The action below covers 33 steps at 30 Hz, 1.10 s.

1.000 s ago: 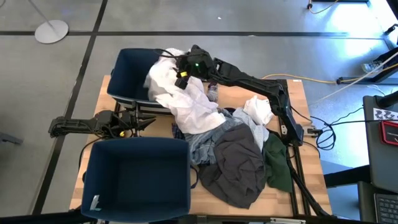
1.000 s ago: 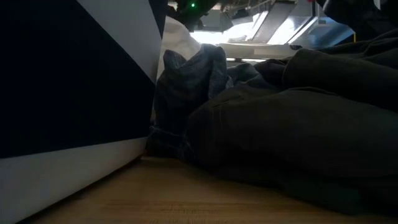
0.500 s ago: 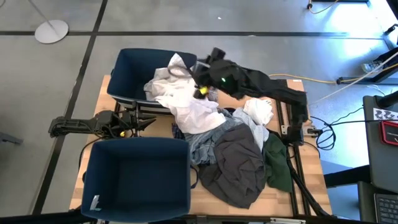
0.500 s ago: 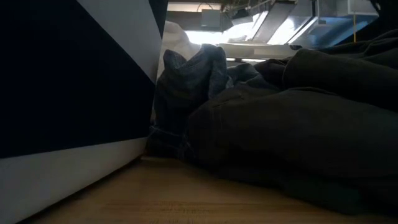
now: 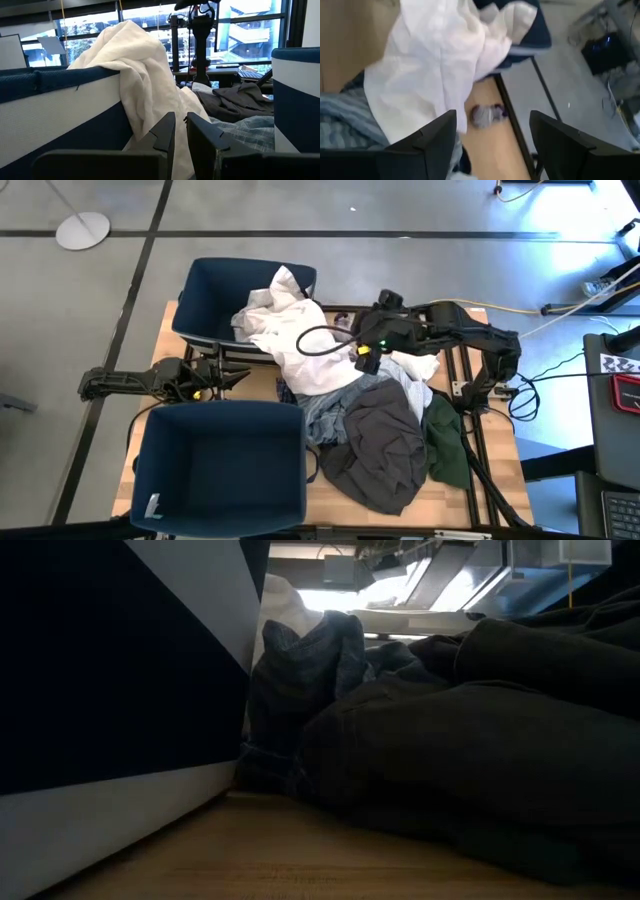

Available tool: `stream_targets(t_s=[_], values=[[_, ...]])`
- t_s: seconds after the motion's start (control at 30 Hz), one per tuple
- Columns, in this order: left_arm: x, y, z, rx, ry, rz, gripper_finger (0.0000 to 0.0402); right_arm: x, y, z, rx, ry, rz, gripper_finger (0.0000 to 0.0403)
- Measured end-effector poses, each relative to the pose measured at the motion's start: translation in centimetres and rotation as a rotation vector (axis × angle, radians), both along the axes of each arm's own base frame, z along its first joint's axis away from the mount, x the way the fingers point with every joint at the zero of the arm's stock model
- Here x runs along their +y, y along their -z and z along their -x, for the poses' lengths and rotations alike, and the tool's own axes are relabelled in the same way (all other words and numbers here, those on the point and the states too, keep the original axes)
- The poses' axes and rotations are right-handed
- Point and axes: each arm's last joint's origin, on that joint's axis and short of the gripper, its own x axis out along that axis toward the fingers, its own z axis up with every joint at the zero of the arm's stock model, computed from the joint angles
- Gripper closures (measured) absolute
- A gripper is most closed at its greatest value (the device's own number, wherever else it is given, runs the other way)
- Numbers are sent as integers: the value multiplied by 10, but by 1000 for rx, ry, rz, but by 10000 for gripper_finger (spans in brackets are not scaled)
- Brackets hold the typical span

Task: Sort clothes
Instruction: Put the white dress into the top blue laundry organizer

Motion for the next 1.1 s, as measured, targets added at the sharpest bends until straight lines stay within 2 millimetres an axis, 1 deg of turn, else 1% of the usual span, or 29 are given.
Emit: stream_targets(t_s=[0.17, 0.27, 0.4, 0.53, 0.63, 0.77, 0.9, 1.0, 1.1], values=[[0, 0, 0, 0, 0, 0, 361, 1, 25, -11, 97, -10, -11, 152], [0, 0, 0, 0, 0, 0, 361, -4, 39, -15, 156, -15, 2, 152], [0, 0, 0, -1, 0, 0, 361, -14, 63, -20, 243, 2, -18, 152], [0, 0, 0, -1, 0, 0, 361, -26, 84, -20, 251, -20, -47, 152], [0, 0, 0, 0, 0, 0, 361, -39, 96, -15, 183, -60, -90, 152], [0, 0, 0, 3, 1, 6, 361, -60, 113, -3, 36, -129, -144, 152], [0, 1, 0, 6, 1, 7, 361, -81, 137, 6, -94, -178, -193, 152], [0, 1, 0, 9, -1, -4, 361, -94, 158, 7, -155, -225, -230, 152], [0, 1, 0, 11, -2, -13, 361, -103, 174, 6, -228, -275, -262, 152]])
